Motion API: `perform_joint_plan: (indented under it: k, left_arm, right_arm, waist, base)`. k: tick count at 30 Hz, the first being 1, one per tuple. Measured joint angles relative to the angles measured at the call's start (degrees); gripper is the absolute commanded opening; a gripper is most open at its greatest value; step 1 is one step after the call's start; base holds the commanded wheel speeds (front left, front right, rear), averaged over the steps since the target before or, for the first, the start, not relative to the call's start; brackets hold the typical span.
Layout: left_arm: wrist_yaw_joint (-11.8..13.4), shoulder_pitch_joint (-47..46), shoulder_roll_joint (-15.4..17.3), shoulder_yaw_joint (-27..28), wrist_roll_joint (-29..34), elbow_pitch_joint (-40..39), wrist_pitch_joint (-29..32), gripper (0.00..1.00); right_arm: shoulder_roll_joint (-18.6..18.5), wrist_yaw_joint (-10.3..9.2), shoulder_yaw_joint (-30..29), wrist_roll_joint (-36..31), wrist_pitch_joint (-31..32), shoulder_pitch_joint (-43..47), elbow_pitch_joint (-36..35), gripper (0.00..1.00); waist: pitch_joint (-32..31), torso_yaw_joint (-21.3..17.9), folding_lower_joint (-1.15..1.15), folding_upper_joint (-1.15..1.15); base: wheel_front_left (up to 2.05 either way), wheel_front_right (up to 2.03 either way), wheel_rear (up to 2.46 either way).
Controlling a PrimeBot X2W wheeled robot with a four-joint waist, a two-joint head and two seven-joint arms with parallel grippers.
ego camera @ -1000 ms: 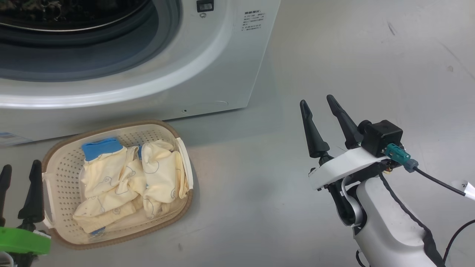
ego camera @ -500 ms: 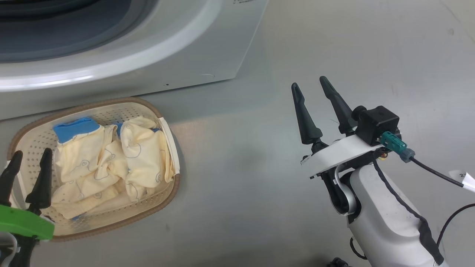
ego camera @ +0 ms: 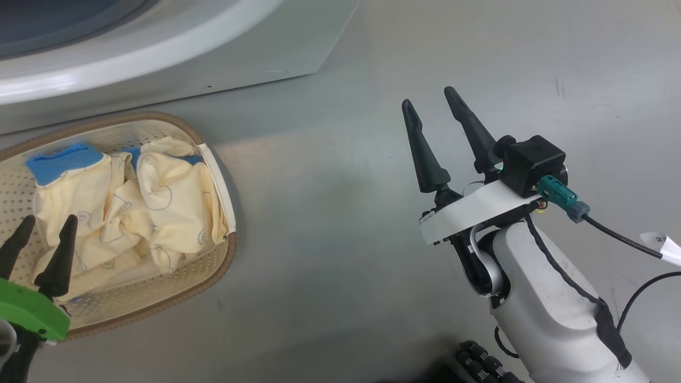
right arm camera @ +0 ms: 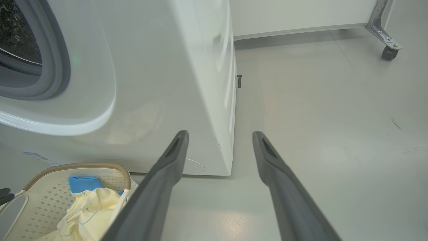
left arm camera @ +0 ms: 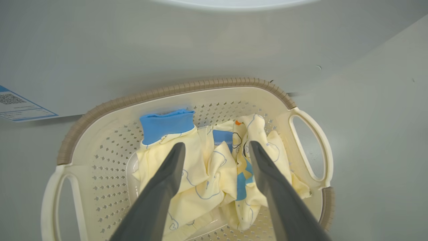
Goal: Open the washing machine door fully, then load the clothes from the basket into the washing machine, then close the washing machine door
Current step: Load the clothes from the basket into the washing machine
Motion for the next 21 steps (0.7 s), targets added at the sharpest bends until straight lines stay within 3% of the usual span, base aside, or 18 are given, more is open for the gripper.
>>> perform_joint_plan:
  k: [14, 21]
  left_arm:
    - [0.0, -5.4, 2.9, -8.5, -1.7, 5.2, 2.2, 1.00]
    - [0.0, -8.3, 3.9, -10.2, -3.2, 7.7, 2.7, 1.00]
  right_arm:
    - [0.1, -1.58, 2.6, 0.8, 0.0, -1.9, -2.5, 1.00]
    - [0.1, -2.54, 4.4, 1.4, 0.0, -2.4, -3.4, 1.00]
  waist:
    - [5.6, -2.7, 0.00, 0.00]
    - [7.5, -3.7, 0.00, 0.00]
  base:
    - [0.00, 0.00, 0.00]
    - [0.00, 0.00, 0.00]
